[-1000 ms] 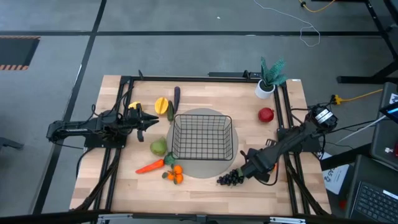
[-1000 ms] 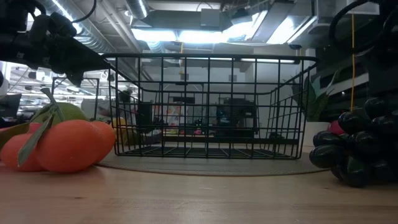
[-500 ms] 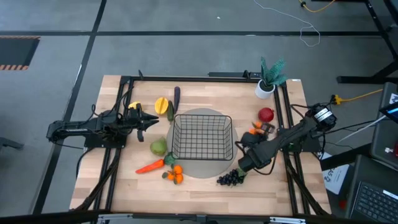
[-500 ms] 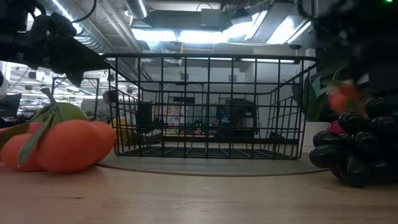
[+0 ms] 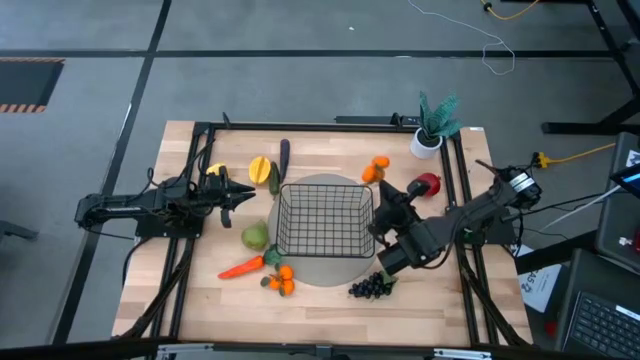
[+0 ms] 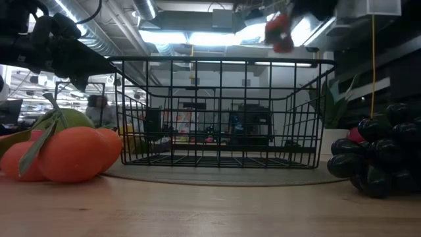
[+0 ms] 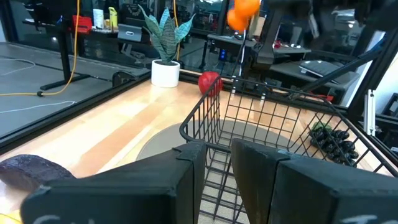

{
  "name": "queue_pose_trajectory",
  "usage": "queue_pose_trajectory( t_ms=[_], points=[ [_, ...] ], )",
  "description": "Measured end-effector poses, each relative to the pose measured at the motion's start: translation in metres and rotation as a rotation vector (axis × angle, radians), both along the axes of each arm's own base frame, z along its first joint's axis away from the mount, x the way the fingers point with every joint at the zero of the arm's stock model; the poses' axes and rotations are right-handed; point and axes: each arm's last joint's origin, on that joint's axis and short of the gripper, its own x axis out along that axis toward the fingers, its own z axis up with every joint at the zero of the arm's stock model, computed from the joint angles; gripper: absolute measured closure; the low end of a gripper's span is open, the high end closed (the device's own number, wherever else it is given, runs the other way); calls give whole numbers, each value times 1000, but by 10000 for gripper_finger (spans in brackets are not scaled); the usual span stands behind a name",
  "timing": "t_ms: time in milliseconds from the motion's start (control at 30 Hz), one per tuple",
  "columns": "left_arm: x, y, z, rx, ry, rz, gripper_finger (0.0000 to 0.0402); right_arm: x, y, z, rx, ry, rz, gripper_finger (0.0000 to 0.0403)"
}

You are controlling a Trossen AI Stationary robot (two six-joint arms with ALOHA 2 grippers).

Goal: Build produce basket
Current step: Put the right tangerines into the black wire basket

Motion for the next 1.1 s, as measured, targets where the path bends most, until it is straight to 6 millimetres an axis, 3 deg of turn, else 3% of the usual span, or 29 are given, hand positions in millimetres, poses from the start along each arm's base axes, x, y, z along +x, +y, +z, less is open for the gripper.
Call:
queue_pose_trajectory(
  t_ms=[200, 333, 433, 667, 933, 1100],
  points=[
    [0, 0, 0, 0, 0, 0, 333, 5, 1, 22, -169, -145, 44, 403],
    [0, 0, 0, 0, 0, 0, 333, 6, -5, 36, -210, -75, 33, 403],
    [0, 0, 0, 13, 3, 1, 333, 0, -18, 59, -215, -63, 2, 403],
    [0, 0, 0, 34, 9, 2, 333, -40, -57, 122, -164, -178, -98, 403],
    [0, 0, 0, 34, 4, 5, 333, -86, -87, 167, -71, -377, -180, 403],
    [0, 0, 1, 35, -2, 8, 333, -105, -97, 180, 267, -382, -107, 403]
  ],
)
